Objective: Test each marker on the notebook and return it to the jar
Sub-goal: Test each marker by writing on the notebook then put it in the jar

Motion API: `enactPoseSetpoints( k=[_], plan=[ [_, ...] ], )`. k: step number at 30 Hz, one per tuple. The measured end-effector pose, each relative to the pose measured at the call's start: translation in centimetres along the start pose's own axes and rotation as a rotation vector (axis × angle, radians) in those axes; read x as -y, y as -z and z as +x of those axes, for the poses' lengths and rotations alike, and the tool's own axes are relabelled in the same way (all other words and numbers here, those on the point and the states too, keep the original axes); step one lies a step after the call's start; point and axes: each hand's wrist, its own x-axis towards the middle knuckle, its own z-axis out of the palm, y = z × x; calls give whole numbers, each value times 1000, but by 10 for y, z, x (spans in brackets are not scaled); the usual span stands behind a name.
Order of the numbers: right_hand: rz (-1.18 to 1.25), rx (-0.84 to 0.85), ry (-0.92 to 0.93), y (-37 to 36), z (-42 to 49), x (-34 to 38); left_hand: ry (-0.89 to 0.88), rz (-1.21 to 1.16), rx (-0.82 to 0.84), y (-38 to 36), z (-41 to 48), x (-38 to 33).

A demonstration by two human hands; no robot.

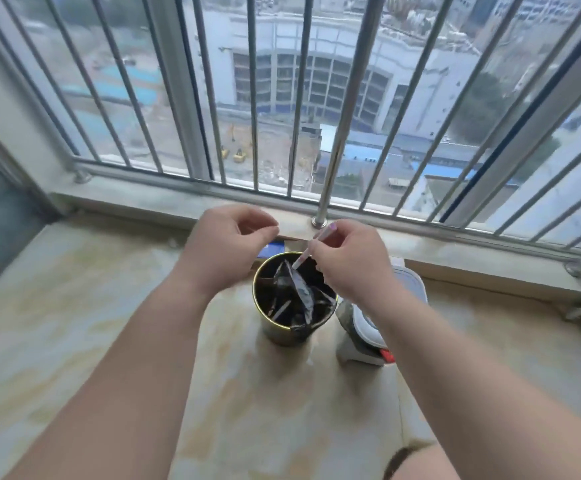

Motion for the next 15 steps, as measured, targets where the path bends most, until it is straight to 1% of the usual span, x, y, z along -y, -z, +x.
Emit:
enactPoseSetpoints(
  k=[5,9,15],
  plan=[
    [-133,79,-17,-20,29,-13,73,0,8,-5,5,18],
    [-121,46,-44,-15,32,-22,88,24,17,-15,6,23],
    [-166,44,3,7,15,-13,45,34,24,-27,-1,4]
  ],
)
